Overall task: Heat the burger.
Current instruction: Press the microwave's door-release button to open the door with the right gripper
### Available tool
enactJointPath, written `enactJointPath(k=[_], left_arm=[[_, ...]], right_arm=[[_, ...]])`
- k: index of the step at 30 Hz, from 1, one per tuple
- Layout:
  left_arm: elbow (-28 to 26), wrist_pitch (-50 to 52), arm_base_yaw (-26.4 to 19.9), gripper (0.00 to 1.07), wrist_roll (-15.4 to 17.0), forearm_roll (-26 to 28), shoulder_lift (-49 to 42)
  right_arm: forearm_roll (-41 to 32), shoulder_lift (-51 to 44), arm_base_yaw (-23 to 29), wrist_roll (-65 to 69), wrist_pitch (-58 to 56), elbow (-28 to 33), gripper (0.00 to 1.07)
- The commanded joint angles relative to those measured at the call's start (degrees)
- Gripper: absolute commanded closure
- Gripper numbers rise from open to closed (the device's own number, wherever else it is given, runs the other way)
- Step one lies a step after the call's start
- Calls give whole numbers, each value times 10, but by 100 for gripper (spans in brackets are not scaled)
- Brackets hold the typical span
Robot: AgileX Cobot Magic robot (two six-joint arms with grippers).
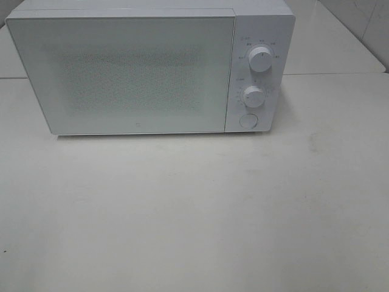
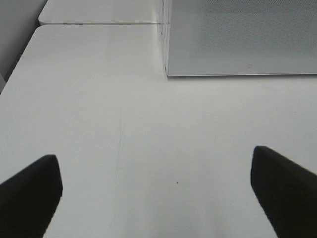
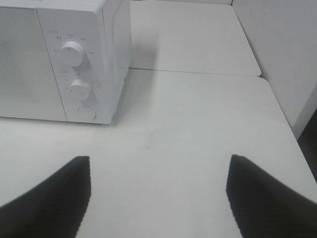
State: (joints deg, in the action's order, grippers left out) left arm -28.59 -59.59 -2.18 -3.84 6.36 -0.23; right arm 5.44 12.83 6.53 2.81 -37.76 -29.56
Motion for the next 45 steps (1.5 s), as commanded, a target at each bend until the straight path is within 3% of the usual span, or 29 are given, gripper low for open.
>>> enactJointPath(k=[1,36,40,45], left_arm=[[2,1,-1,9,-1,1,-12],[2,1,-1,9,-1,1,-12],[2,1,-1,9,-1,1,-12],[2,1,-1,9,-1,1,-12]], right_arm=[[-1,44,-5,3,69,15,33],[-1,511,-4,37,573,36,34],[-18,566,-3,33,701,71,34],[-64,599,2,16,753,101,34]])
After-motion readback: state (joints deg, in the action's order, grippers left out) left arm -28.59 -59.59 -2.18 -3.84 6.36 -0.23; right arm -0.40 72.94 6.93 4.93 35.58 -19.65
